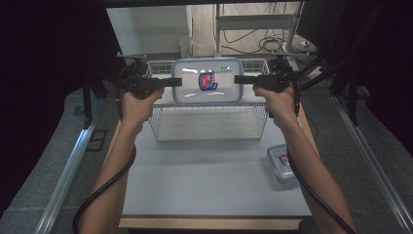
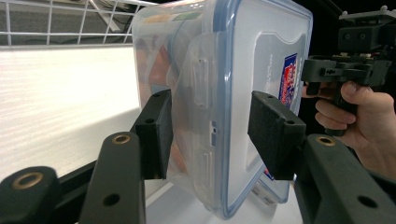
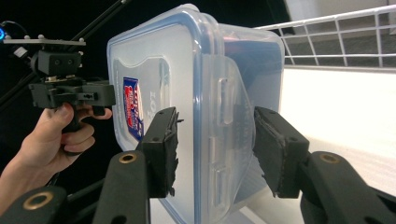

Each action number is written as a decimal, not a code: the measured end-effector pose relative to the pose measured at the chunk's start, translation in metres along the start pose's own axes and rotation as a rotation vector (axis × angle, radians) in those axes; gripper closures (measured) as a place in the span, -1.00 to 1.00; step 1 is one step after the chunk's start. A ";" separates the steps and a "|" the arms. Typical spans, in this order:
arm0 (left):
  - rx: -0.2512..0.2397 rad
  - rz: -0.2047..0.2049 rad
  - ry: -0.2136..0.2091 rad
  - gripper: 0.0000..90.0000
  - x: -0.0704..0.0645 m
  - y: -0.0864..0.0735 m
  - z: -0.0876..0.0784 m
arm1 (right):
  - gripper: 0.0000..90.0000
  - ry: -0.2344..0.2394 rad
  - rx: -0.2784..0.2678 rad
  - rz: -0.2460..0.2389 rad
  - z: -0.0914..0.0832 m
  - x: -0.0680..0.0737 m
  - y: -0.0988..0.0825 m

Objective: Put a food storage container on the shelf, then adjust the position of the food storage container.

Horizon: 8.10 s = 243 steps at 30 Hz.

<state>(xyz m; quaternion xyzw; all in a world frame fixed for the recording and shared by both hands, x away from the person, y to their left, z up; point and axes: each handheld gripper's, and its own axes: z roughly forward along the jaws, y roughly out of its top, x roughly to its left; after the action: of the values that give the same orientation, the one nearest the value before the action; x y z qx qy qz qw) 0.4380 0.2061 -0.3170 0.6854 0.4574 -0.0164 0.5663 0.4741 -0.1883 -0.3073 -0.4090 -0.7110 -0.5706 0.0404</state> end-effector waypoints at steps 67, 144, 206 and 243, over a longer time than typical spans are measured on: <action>0.013 0.445 0.183 -0.89 -0.049 -0.174 -0.021 | 0.99 -0.232 0.075 -0.364 0.015 0.025 -0.050; 0.164 0.446 0.341 -0.87 -0.021 -0.280 -0.015 | 0.22 -0.258 0.148 -0.396 -0.038 0.012 -0.164; 0.158 0.427 0.350 -0.84 -0.016 -0.288 -0.016 | 1.00 -0.715 0.189 -0.204 -0.115 -0.093 -0.213; 0.170 0.416 0.349 -0.84 -0.016 -0.288 -0.014 | 1.00 -0.514 0.264 -0.211 -0.085 -0.051 -0.232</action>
<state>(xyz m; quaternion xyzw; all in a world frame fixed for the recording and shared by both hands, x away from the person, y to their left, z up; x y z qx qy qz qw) 0.2361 0.1900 -0.5231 0.8019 0.3947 0.1802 0.4107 0.3280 -0.2907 -0.4856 -0.4549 -0.8045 -0.3522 -0.1476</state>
